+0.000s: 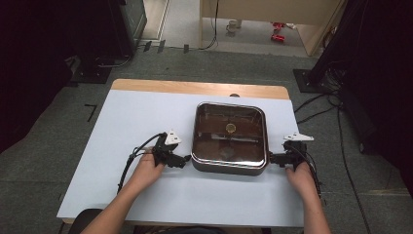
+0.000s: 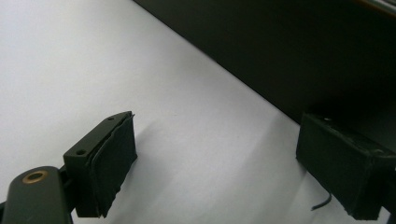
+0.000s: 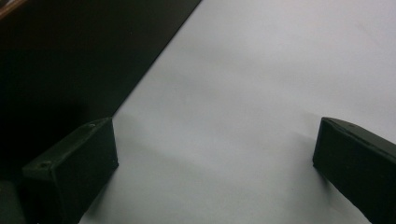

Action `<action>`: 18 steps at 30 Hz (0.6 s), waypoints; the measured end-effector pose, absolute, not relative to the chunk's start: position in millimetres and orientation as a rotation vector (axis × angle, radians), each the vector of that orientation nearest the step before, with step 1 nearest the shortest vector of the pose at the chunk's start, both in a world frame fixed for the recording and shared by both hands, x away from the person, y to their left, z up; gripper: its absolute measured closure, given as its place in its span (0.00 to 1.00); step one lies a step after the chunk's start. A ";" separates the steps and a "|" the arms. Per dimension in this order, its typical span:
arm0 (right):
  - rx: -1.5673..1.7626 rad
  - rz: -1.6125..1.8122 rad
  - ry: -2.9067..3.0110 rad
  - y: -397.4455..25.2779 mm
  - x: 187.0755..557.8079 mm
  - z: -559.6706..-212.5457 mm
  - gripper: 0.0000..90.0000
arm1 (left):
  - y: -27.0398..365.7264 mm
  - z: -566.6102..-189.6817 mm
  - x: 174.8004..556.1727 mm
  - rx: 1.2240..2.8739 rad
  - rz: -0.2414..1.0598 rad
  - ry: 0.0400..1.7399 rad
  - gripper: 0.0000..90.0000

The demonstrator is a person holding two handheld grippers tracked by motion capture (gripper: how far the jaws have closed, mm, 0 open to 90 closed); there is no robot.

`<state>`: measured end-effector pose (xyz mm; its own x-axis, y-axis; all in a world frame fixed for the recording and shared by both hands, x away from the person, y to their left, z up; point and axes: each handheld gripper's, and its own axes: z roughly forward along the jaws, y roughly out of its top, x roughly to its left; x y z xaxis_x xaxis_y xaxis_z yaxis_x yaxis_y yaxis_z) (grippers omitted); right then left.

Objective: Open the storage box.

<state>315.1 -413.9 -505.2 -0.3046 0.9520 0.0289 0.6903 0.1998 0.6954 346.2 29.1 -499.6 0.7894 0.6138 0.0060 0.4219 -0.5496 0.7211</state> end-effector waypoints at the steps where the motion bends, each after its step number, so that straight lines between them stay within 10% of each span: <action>1: 1.529 0.864 2.073 -414.0 315.2 -505.2 0.00 | 29.2 -499.6 346.4 2.234 0.332 0.763 0.13; 18: 1.527 0.863 2.072 -413.8 315.0 -505.2 0.00 | 25.0 -496.6 343.6 2.253 0.349 0.831 0.13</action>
<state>315.0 -413.8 -505.2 -0.3057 0.9518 0.0257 0.6884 0.2022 0.6966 343.6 25.0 -496.6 0.7581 0.6521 0.0098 0.4634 -0.5492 0.6954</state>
